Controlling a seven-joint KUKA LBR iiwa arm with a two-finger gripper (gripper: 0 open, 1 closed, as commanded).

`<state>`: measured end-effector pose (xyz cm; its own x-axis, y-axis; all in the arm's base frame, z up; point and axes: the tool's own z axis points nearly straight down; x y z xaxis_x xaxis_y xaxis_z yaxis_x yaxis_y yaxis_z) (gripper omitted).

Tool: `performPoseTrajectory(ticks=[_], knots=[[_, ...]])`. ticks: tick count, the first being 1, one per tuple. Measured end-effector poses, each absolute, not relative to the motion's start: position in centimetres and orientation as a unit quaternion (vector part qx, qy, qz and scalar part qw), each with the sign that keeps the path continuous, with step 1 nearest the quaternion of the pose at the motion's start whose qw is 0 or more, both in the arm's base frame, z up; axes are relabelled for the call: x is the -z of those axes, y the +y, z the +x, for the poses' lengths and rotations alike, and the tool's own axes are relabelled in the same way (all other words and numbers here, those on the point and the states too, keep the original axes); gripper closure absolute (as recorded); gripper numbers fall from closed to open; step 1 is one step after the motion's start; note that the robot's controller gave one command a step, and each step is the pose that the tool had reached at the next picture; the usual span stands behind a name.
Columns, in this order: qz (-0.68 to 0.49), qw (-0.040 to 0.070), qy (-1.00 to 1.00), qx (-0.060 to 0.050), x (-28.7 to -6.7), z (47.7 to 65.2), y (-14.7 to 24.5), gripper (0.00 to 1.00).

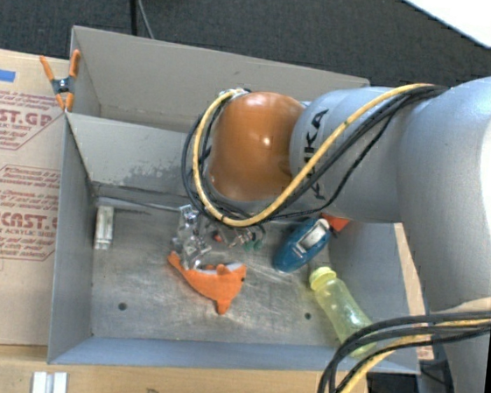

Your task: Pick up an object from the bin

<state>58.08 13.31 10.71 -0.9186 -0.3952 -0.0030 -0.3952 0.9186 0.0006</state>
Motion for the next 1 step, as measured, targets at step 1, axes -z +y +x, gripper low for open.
performPoseTrajectory(ticks=[1], knots=[[-0.209, 0.001, 0.978, -0.001, -10.70, 58.19, 13.12, 1.00]])
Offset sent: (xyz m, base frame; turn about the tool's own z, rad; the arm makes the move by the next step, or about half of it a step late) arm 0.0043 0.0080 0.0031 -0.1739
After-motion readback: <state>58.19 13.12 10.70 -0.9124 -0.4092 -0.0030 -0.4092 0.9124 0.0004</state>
